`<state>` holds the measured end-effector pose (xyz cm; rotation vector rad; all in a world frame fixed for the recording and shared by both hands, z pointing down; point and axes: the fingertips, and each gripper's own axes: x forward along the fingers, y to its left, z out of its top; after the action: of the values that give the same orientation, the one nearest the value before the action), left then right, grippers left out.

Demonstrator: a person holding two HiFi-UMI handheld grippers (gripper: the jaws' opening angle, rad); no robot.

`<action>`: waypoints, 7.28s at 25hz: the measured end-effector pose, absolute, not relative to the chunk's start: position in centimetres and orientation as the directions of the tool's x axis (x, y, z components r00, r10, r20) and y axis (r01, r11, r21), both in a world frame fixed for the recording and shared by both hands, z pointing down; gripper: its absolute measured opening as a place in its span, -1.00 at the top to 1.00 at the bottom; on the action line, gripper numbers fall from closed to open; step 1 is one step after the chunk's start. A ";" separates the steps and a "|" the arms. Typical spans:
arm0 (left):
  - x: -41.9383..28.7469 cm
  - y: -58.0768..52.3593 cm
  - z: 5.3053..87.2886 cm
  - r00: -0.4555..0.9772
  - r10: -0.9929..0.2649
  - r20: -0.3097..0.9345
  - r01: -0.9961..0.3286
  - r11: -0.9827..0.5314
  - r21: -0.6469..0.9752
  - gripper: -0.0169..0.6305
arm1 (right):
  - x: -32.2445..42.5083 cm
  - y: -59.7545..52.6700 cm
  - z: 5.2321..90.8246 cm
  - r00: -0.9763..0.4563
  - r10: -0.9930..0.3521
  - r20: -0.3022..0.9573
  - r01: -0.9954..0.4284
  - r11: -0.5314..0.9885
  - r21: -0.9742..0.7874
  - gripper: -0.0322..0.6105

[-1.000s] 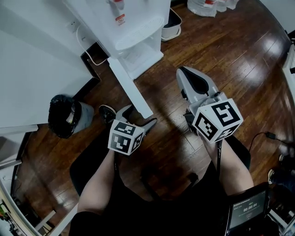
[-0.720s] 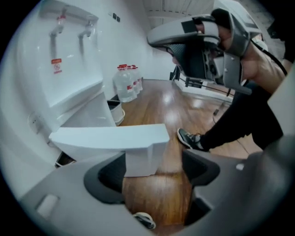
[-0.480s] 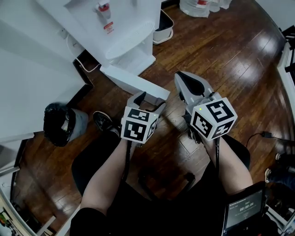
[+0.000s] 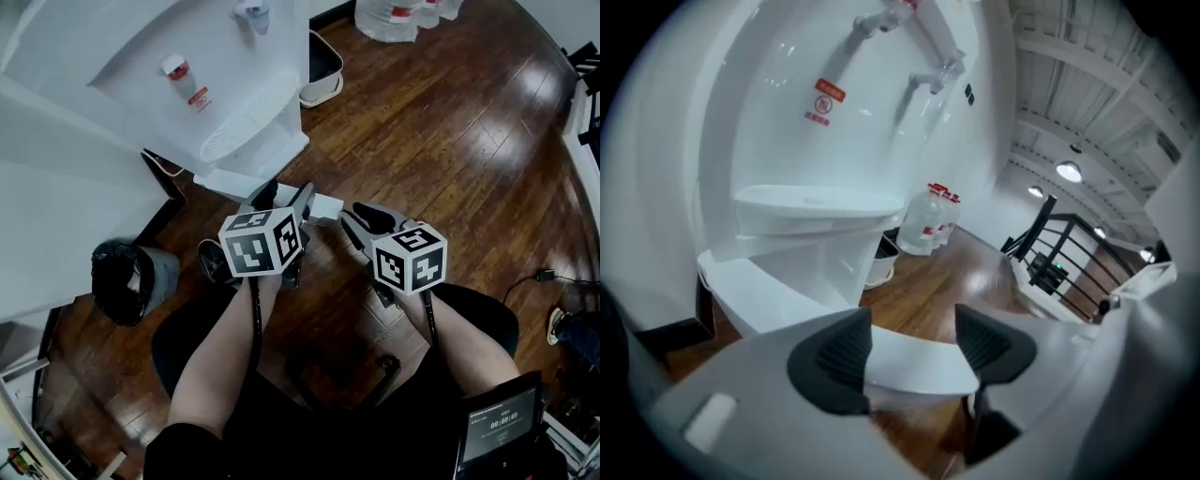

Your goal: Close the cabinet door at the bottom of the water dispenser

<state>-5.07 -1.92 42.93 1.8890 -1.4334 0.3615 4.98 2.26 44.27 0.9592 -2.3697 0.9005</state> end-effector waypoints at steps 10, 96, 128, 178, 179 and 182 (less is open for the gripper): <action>-3.4 -6.5 43.0 0.389 -0.703 0.595 -0.918 -0.238 0.318 0.05 | 2.4 0.9 44.8 -0.656 -0.423 0.625 -0.716 0.612 -0.336 0.47; -6.2 -8.4 48.6 0.370 -0.548 0.750 -0.925 -0.144 0.352 0.04 | -1.3 -16.2 56.7 -0.577 -0.414 0.704 -0.580 0.815 0.003 0.22; -6.0 -9.5 48.1 0.403 -0.520 0.753 -0.912 -0.157 0.379 0.05 | -5.5 -19.4 59.4 -0.605 -0.309 0.734 -0.479 0.878 -0.025 0.04; -3.9 -2.9 34.5 0.387 -0.821 0.420 -0.922 -0.331 0.202 0.21 | 1.2 -4.1 34.4 -0.708 -0.615 0.348 -0.660 0.751 -0.014 0.80; -3.7 -2.7 34.3 0.397 -0.821 0.410 -0.917 -0.332 0.222 0.22 | 1.4 -3.9 34.1 -0.700 -0.630 0.335 -0.673 0.739 -0.016 0.80; -3.2 -2.2 34.1 0.404 -0.824 0.397 -0.913 -0.339 0.226 0.23 | 2.0 -3.3 33.3 -0.677 -0.668 0.308 -0.707 0.707 -0.021 0.80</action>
<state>-3.18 -2.17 34.14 2.2562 -1.4893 0.2957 1.96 -3.32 33.28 1.0882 -2.6382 0.1999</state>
